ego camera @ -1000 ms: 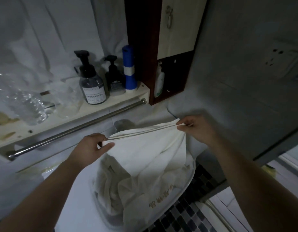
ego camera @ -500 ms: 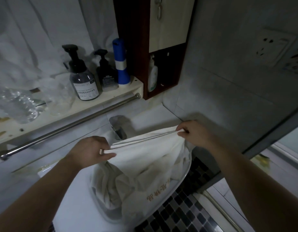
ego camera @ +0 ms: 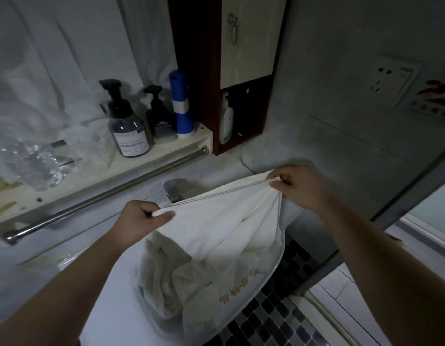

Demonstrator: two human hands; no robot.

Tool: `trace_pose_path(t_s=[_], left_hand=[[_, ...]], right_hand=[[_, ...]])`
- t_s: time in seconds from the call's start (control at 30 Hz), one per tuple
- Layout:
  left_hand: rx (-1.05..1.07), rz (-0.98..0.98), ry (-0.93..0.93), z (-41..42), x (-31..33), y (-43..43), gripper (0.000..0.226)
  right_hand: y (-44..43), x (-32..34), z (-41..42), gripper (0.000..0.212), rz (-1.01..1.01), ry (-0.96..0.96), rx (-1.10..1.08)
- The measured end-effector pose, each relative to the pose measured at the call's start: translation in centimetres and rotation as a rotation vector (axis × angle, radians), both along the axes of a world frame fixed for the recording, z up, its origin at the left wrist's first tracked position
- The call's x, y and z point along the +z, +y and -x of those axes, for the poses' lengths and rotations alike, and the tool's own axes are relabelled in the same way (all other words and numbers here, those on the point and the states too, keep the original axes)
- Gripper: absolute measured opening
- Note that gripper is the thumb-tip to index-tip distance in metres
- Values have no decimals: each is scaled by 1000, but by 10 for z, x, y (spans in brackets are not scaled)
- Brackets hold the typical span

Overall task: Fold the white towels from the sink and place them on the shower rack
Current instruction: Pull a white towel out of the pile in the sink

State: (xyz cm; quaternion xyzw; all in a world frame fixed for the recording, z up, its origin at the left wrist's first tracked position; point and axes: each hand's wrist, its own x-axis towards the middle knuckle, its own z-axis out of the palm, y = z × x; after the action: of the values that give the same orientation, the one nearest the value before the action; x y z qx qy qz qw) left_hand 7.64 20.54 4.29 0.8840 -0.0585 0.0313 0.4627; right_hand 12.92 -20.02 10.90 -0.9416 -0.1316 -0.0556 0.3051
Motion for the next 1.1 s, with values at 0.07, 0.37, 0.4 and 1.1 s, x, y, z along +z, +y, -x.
trace_pose_path(t_s=[0.07, 0.37, 0.4, 1.1], left_hand=[[-47, -38, -37, 0, 5, -3, 47], [-278, -496, -352, -14, 34, 7, 50], [-263, -516, -375, -15, 35, 7, 54], [-59, -473, -361, -20, 37, 10, 36]], right_hand=[[-1, 6, 0, 16, 54, -40, 30], [-10, 22, 1, 20, 337, -30, 27], [-10, 22, 2, 19, 342, -24, 29], [-6, 35, 15, 23, 377, -69, 75]])
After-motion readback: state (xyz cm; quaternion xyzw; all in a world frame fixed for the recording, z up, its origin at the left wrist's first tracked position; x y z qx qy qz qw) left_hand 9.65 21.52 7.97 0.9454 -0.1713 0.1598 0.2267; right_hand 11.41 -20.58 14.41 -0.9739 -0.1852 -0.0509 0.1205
